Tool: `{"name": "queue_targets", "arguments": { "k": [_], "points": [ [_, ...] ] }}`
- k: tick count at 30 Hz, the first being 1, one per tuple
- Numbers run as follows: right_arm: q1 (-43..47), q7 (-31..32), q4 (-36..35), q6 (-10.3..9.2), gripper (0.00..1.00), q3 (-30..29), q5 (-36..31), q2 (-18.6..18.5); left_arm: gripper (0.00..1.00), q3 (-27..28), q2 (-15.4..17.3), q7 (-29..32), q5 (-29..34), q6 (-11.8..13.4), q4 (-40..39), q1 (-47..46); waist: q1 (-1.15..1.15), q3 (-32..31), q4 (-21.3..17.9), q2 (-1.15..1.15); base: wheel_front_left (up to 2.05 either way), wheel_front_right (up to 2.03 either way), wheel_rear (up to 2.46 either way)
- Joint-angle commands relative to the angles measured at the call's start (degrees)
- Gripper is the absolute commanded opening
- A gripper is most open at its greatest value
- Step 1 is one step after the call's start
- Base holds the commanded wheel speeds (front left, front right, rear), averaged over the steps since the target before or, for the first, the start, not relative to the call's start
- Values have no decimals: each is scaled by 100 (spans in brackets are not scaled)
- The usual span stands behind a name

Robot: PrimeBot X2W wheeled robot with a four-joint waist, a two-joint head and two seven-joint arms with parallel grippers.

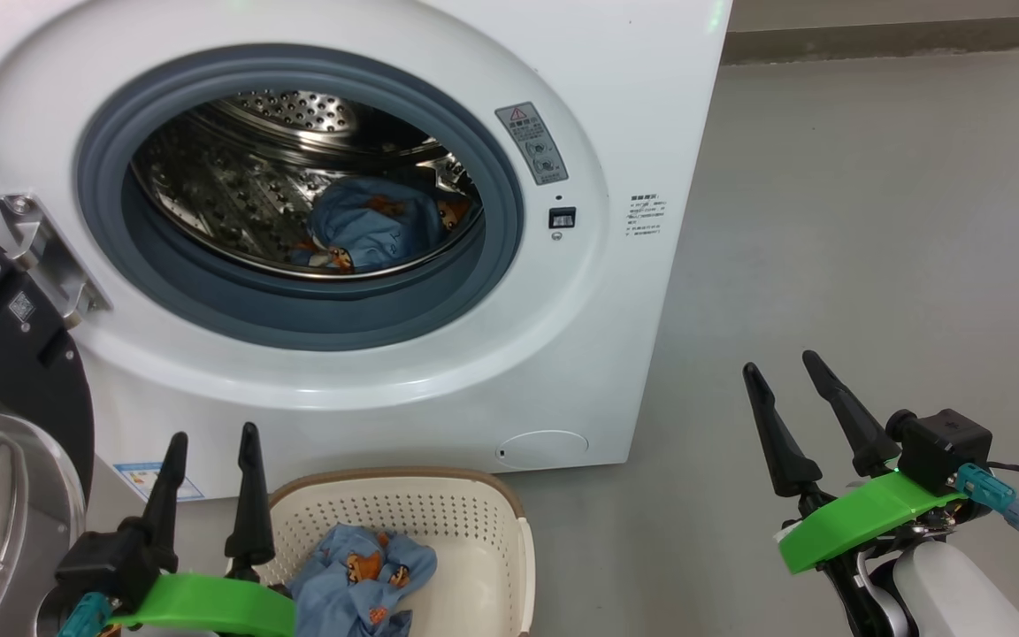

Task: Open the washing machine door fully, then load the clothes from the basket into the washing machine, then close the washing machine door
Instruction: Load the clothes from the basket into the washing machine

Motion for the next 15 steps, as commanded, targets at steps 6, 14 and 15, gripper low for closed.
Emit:
{"name": "queue_targets", "arguments": {
  "k": [6, 14, 15],
  "points": [
    [-106, -46, -152, 32, 100, 55, 36, 1, 100, 148, 142, 6, -57, 61, -176, -135, 0, 59, -24, 0, 0, 0, 0],
    [-182, -46, -203, 32, 100, 44, 21, 0, 100, 94, 113, 19, -116, 64, -91, -218, 0, 381, -141, 0, 0, 0, 0],
    [-197, -46, -209, 32, 100, 38, 18, -1, 100, 88, 114, 23, -125, 57, -47, -240, 0, 435, -160, 0, 0, 0, 0]
  ]
}}
